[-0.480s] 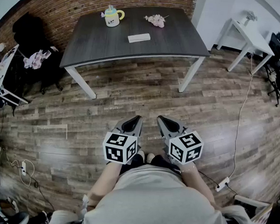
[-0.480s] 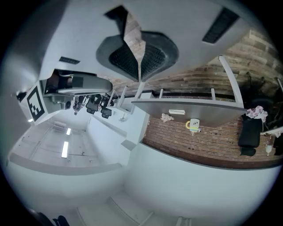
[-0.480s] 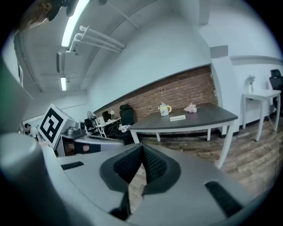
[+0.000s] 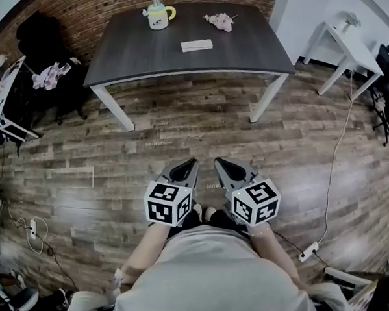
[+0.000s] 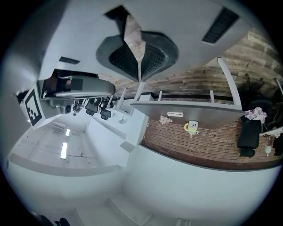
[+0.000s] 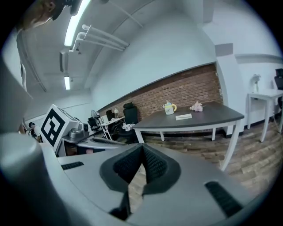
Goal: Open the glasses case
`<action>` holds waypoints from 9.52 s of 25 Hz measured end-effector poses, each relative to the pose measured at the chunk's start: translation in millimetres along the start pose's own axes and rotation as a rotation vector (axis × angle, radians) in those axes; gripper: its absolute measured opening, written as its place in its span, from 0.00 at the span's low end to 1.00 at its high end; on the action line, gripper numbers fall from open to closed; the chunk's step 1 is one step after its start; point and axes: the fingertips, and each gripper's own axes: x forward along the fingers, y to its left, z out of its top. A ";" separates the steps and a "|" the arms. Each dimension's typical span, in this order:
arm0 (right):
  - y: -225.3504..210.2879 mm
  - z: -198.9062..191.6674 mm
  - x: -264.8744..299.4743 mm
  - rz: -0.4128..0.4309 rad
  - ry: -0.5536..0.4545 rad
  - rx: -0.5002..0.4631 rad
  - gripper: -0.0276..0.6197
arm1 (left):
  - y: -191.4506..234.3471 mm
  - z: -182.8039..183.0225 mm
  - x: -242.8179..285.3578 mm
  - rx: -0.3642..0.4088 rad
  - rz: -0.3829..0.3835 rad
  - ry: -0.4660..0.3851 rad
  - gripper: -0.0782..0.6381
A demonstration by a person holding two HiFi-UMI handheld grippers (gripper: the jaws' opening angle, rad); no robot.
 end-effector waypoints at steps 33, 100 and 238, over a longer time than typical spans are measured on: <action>-6.8 -3.2 69.5 0.067 0.048 0.045 0.06 | 86.5 14.6 15.2 0.017 0.090 -0.027 0.33; -361.7 189.7 396.1 -0.188 0.002 0.319 0.05 | 337.4 231.3 464.8 0.556 -0.176 0.286 0.42; -355.1 236.9 445.1 -0.120 0.032 0.211 0.05 | 329.2 262.2 468.1 0.086 -0.352 0.241 0.15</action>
